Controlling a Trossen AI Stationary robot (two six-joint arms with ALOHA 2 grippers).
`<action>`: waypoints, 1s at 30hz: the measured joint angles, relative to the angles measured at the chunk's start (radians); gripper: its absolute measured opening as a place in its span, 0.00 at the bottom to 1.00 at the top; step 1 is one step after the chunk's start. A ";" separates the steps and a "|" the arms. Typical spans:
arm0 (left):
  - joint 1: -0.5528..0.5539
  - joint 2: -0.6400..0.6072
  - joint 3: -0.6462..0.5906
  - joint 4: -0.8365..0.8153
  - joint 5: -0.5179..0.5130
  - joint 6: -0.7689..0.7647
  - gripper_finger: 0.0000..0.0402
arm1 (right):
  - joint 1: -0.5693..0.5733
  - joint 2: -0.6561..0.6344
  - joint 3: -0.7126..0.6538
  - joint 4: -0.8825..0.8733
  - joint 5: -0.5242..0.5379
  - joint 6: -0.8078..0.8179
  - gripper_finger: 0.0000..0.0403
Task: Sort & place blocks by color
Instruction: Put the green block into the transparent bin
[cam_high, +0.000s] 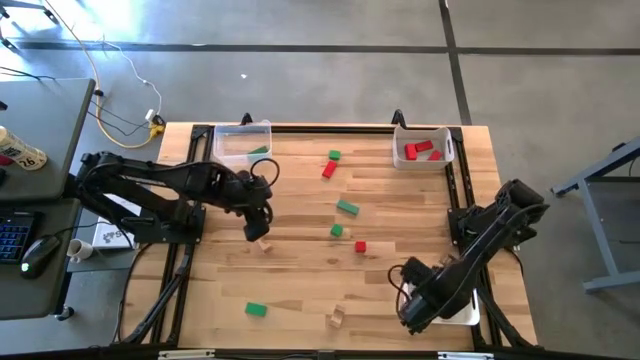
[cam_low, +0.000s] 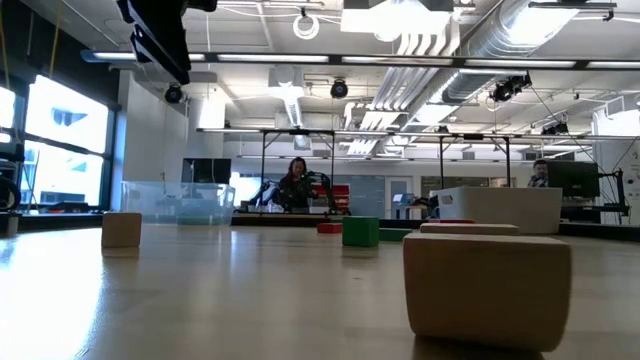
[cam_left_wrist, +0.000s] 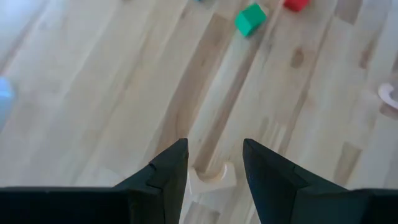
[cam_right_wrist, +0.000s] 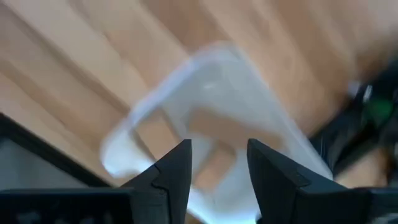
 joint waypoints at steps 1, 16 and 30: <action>-0.004 -0.002 0.000 -0.003 -0.011 -0.011 0.35 | -0.010 -0.005 0.018 -0.015 0.048 -0.002 0.35; 0.064 -0.030 0.000 -0.062 -0.081 -0.003 0.35 | -0.327 -0.039 0.179 -0.059 0.304 -0.501 0.42; 0.183 -0.036 0.000 -0.104 -0.110 0.049 0.35 | -0.693 -0.039 0.091 0.233 0.161 -1.064 0.55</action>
